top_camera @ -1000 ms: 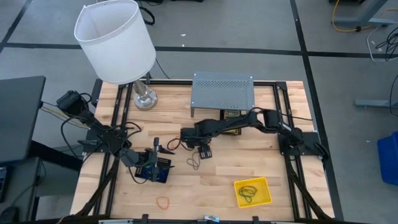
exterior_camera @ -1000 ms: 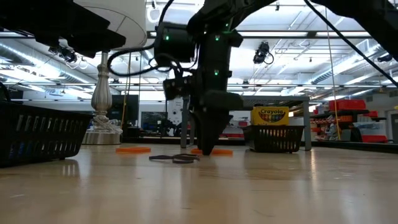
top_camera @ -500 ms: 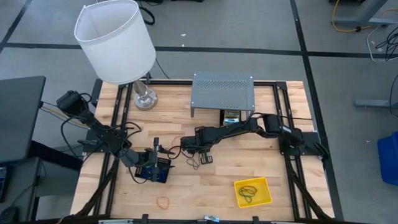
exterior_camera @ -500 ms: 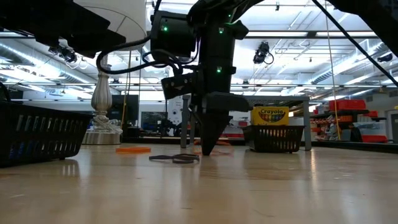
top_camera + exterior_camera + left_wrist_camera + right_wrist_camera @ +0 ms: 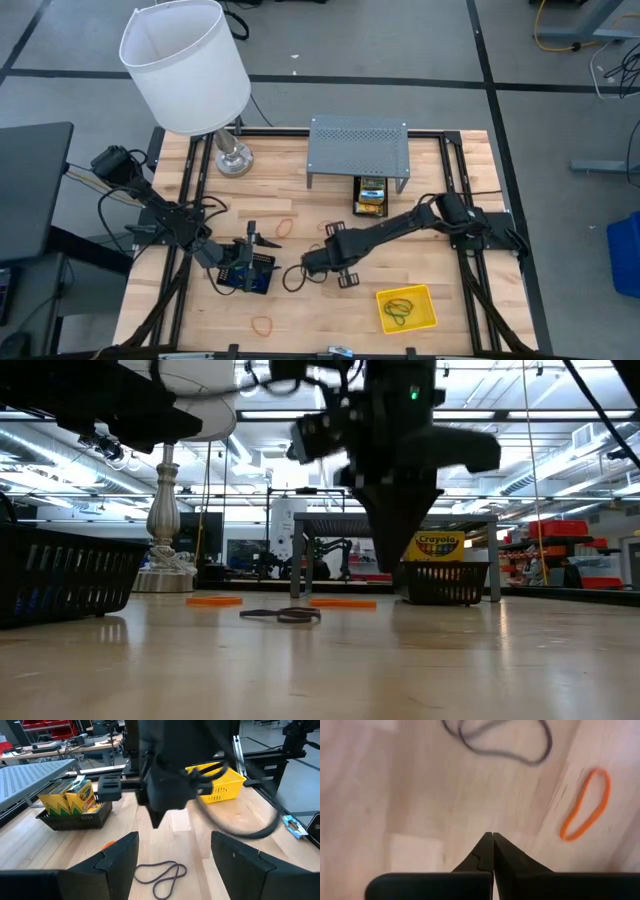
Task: Pick & Place Office Desk Supplies
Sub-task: Put the orange rubber band into the yellow bin
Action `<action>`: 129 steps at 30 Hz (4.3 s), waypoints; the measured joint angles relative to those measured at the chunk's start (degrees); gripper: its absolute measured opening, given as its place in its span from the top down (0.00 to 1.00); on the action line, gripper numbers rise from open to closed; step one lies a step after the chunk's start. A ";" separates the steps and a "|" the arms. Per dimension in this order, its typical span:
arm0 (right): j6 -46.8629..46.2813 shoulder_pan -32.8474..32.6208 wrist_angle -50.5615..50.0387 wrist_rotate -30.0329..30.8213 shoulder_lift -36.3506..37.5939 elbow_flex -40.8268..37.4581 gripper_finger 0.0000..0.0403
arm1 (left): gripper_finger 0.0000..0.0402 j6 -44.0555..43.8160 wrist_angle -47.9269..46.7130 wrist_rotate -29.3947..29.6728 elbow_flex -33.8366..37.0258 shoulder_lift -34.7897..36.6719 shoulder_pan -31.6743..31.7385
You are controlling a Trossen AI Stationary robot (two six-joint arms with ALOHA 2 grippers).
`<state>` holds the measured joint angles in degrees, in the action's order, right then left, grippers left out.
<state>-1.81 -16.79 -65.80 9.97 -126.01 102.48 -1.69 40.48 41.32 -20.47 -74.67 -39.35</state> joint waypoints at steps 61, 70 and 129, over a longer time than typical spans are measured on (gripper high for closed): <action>-3.96 0.87 -3.98 -2.33 1.04 0.04 1.00 | 0.37 -0.33 -0.36 0.17 0.00 0.00 0.04; -9.91 -4.82 -5.06 -1.87 5.79 0.11 1.00 | 0.37 -0.38 -0.32 -0.82 0.00 0.00 -0.04; -10.70 -6.24 -12.45 -4.70 4.23 0.07 1.00 | 0.37 -0.32 -0.80 -0.81 0.00 0.00 -0.04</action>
<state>-12.51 -23.04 -78.24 5.27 -121.78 102.54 -2.01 39.68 40.51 -20.47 -74.67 -39.40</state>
